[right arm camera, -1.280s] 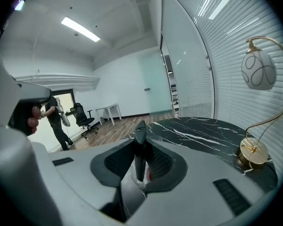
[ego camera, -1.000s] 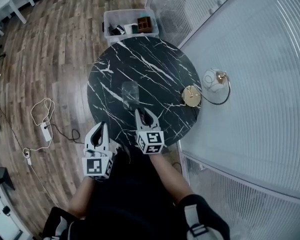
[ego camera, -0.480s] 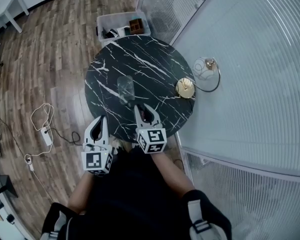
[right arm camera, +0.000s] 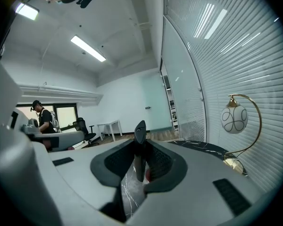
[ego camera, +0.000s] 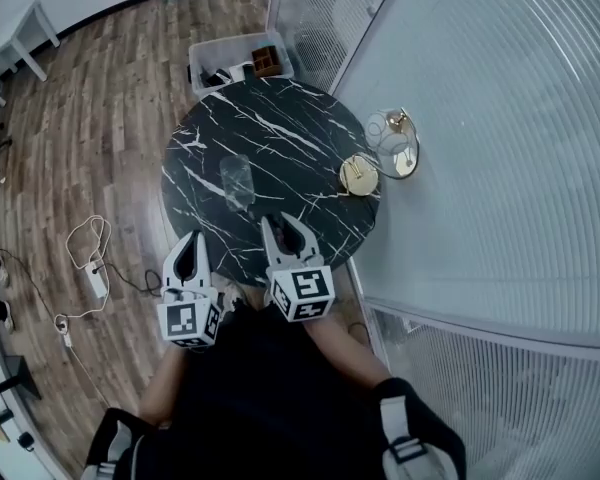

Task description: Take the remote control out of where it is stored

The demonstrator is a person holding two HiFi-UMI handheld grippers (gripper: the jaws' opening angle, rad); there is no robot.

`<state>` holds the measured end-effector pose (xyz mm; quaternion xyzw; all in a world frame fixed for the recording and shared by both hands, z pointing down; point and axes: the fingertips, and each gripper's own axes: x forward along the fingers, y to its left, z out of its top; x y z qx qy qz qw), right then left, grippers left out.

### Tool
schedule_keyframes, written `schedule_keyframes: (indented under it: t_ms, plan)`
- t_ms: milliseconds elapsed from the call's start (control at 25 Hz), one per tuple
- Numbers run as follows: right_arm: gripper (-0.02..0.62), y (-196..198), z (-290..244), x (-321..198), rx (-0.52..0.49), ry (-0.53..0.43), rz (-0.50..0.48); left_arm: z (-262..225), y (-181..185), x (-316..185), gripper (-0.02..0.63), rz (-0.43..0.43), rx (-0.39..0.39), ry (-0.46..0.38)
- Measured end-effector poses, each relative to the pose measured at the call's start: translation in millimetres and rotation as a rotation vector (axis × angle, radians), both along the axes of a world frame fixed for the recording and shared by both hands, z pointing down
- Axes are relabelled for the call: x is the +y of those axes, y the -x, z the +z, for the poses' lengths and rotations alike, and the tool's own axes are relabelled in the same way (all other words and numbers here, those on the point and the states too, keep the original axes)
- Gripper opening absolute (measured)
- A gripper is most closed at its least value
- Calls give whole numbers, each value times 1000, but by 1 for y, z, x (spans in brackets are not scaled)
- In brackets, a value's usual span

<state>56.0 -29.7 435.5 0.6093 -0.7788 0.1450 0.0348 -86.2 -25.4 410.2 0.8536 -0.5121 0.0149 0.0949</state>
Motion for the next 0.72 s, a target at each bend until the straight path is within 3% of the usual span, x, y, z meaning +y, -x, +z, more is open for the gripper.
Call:
schedule_keyframes:
  t_ms: [360, 720]
  plan:
    - [77, -6, -21, 38, 0, -45, -23, 1, -16, 19, 8, -14, -12, 1]
    - [75, -6, -26, 43, 6, -68, -54, -2, -23, 22, 8, -23, -15, -8]
